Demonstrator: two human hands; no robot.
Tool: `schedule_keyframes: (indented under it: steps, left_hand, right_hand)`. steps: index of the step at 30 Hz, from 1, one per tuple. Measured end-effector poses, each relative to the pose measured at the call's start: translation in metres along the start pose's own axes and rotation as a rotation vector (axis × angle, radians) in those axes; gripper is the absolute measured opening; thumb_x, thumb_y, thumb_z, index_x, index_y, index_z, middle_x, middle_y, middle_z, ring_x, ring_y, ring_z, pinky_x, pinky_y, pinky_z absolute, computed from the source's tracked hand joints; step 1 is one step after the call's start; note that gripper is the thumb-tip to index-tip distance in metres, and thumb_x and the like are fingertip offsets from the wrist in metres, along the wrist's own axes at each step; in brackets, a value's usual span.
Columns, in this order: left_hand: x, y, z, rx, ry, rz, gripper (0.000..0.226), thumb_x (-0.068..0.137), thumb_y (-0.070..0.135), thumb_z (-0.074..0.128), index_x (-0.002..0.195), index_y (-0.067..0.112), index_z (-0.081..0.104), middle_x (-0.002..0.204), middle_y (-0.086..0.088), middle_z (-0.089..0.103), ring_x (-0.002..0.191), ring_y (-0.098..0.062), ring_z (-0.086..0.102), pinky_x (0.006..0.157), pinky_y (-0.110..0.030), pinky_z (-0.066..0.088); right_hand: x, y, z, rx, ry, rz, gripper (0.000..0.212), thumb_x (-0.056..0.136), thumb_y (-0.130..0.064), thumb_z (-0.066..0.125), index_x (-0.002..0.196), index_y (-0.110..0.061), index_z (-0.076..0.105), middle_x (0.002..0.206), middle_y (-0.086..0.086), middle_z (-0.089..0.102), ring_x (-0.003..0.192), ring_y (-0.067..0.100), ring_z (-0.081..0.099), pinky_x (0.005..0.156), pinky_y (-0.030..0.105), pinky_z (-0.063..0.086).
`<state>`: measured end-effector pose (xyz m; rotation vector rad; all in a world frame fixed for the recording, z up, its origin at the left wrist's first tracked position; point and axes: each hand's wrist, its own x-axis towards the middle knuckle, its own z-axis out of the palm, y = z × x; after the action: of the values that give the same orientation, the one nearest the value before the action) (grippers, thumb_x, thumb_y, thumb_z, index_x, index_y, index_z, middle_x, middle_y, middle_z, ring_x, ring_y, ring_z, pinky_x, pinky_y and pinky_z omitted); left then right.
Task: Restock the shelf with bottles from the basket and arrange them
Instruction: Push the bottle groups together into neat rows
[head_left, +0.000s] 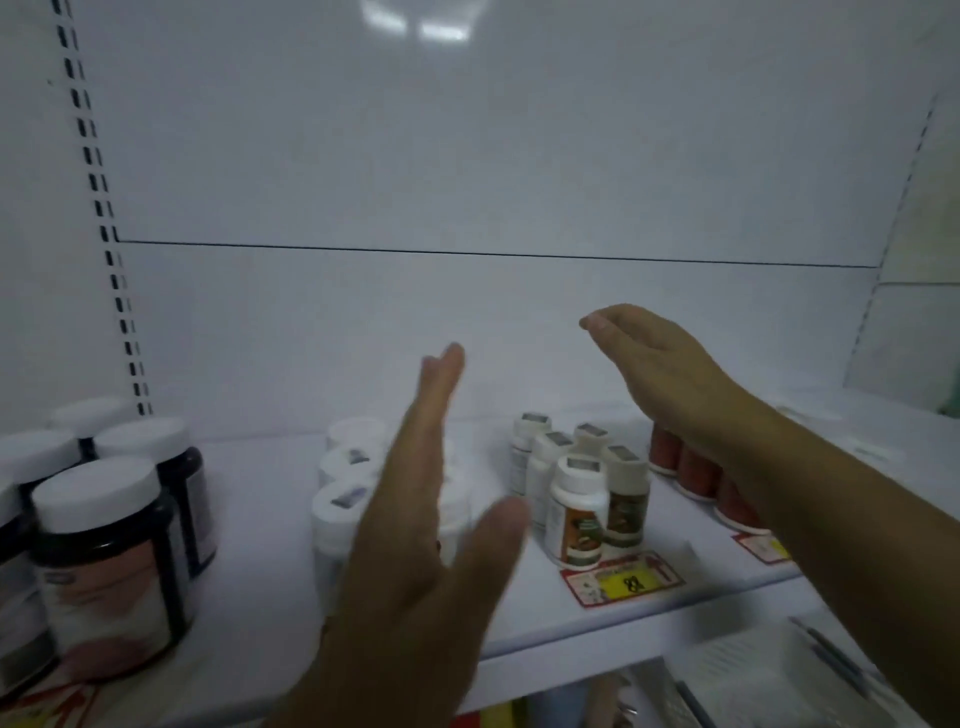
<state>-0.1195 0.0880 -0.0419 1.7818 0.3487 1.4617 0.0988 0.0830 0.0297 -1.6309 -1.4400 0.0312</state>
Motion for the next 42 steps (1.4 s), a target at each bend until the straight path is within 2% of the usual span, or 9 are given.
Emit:
schedule_keyframes:
  steps: [3,8,11,14,17,21,31,36,42]
  left_hand:
    - [-0.011,-0.003,0.061,0.207,-0.184,-0.025,0.079,0.072,0.050,0.061,0.133,0.062,0.013,0.140,0.053,0.005,0.135,0.022,0.004,0.105,0.004,0.011]
    - [0.026,-0.056,0.095,0.225,-0.061,-0.389,0.090,0.078,0.030,0.072,0.141,0.049,0.011,0.157,0.020,0.006,0.144,-0.009,0.016,0.115,-0.044,0.029]
    - [0.022,-0.077,0.099,0.154,-0.049,-0.503,0.094,0.071,0.036,0.072,0.144,0.046,0.012,0.158,0.008,0.017,0.140,-0.020,0.032,0.107,-0.050,0.040]
    - [0.020,-0.083,0.098,0.149,-0.069,-0.502,0.080,0.086,0.022,0.062,0.141,0.050,0.013,0.155,0.010,0.025,0.135,-0.020,0.039,0.104,-0.048,0.044]
    - [0.018,-0.081,0.103,0.204,-0.103,-0.460,0.076,0.088,0.018,0.060,0.141,0.048,0.014,0.152,0.013,0.029,0.132,-0.014,0.042,0.103,-0.039,0.047]
    - [0.017,-0.075,0.107,0.258,-0.075,-0.438,0.069,0.090,0.012,0.056,0.139,0.043,0.019,0.140,0.017,0.034,0.126,-0.008,0.043,0.090,-0.017,0.050]
    - [0.016,-0.070,0.107,0.226,-0.076,-0.492,0.062,0.091,0.009,0.054,0.131,0.046,0.025,0.134,0.015,0.044,0.115,-0.003,0.052,0.084,-0.015,0.052]
    - [0.022,-0.071,0.109,0.139,0.004,-0.541,0.062,0.097,0.020,0.043,0.146,0.037,0.010,0.128,0.025,0.037,0.112,0.000,0.049,0.080,-0.009,0.048]
    - [0.032,-0.103,0.081,0.017,0.256,-0.706,0.055,0.095,0.052,0.033,0.146,0.040,0.018,0.152,0.013,0.022,0.141,-0.016,0.025,0.117,-0.044,0.022]
  right_hand:
    - [-0.011,0.032,0.003,0.087,0.002,0.058,0.041,0.098,-0.046,0.030,0.128,-0.027,0.049,0.138,-0.007,0.048,0.124,0.011,0.044,0.095,0.025,0.030]
    - [-0.032,0.083,0.017,0.286,-0.178,0.110,0.047,0.095,-0.053,0.025,0.137,-0.034,0.039,0.146,-0.011,0.038,0.121,-0.001,0.035,0.102,0.023,0.026]
    - [-0.037,0.109,0.026,0.417,-0.299,0.106,0.054,0.088,-0.068,0.023,0.135,-0.044,0.036,0.142,-0.017,0.042,0.129,0.004,0.041,0.108,0.028,0.033]
    - [-0.036,0.115,0.028,0.481,-0.396,0.076,0.043,0.095,-0.056,0.021,0.134,-0.043,0.035,0.131,-0.018,0.047,0.117,0.003,0.048,0.094,0.020,0.040]
    - [-0.033,0.120,0.033,0.581,-0.484,0.066,0.041,0.088,-0.063,0.033,0.126,-0.047,0.040,0.128,-0.006,0.058,0.109,0.013,0.062,0.095,0.041,0.052]
    - [-0.031,0.125,0.035,0.664,-0.509,0.049,0.026,0.088,-0.054,0.041,0.114,-0.053,0.045,0.124,-0.002,0.060,0.103,0.018,0.066,0.088,0.044,0.056]
    - [-0.032,0.129,0.038,0.672,-0.463,0.001,0.026,0.080,-0.060,0.038,0.105,-0.058,0.044,0.123,-0.004,0.059,0.105,0.016,0.063,0.091,0.045,0.054]
    - [-0.033,0.128,0.036,0.694,-0.435,0.021,0.042,0.086,-0.061,0.031,0.125,-0.048,0.039,0.134,-0.013,0.051,0.119,0.008,0.053,0.101,0.033,0.044]
    - [-0.021,0.094,0.013,0.584,-0.132,0.030,0.025,0.101,-0.032,0.031,0.112,-0.032,0.053,0.099,-0.032,0.049,0.092,-0.014,0.049,0.076,0.003,0.035]
